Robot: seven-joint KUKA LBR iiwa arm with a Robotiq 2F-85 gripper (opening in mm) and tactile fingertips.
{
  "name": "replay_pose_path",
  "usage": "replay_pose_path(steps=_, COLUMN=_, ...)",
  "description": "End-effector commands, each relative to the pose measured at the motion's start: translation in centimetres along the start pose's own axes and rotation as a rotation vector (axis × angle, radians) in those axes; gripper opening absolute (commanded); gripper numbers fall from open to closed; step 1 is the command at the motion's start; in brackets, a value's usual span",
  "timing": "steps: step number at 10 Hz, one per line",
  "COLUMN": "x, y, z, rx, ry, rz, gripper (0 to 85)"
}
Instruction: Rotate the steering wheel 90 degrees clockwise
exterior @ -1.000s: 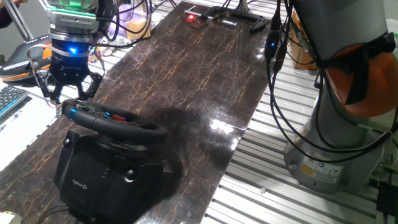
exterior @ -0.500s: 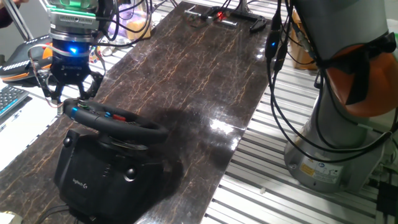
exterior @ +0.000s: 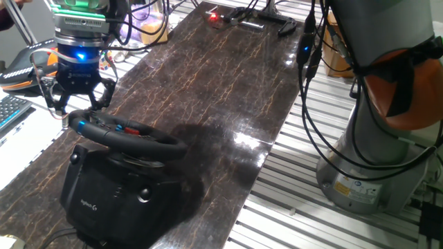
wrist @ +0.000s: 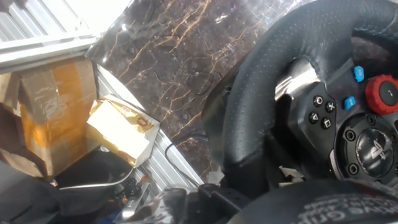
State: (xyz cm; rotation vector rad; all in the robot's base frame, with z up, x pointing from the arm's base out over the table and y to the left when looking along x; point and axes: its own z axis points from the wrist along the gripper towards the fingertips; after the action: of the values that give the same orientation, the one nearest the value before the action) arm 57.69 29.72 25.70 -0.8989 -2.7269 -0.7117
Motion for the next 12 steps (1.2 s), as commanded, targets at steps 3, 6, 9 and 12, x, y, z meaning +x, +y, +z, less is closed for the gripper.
replay_pose_path(steps=3, x=-0.10, y=-0.05, z=0.04, rx=0.005, ry=-0.003, rz=0.000, gripper=34.3)
replay_pose_path(steps=6, x=-0.17, y=-0.11, z=0.09, rx=0.020, ry=-0.012, rz=0.008, gripper=29.0)
replay_pose_path(steps=9, x=-0.35, y=-0.17, z=0.17, rx=0.032, ry=-0.018, rz=0.024, gripper=26.0)
replay_pose_path(steps=12, x=-0.37, y=-0.22, z=0.11, rx=0.029, ry=-0.018, rz=0.035, gripper=26.3)
